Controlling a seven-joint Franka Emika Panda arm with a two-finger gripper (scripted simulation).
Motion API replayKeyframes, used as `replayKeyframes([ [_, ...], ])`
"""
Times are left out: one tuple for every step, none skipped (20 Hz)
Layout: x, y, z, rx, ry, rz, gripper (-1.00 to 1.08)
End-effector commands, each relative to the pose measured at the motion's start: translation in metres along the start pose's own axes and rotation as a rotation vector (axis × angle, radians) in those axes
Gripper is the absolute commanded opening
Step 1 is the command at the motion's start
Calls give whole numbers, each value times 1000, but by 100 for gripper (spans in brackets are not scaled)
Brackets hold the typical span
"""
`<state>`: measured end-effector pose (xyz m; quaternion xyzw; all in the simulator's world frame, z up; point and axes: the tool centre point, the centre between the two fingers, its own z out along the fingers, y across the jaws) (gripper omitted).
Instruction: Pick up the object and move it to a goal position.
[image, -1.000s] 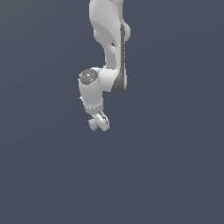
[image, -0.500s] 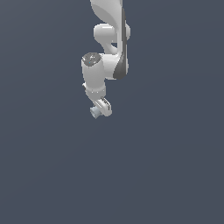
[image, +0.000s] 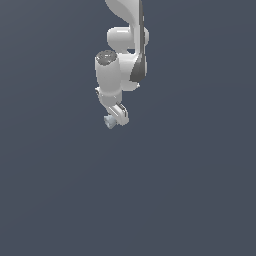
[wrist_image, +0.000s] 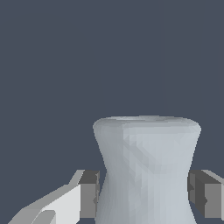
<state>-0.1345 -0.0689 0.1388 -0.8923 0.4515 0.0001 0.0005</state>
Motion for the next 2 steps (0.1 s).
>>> replayKeyframes([
  [-2, 2, -2, 0, 0, 0, -100],
  [-2, 2, -2, 0, 0, 0, -100],
])
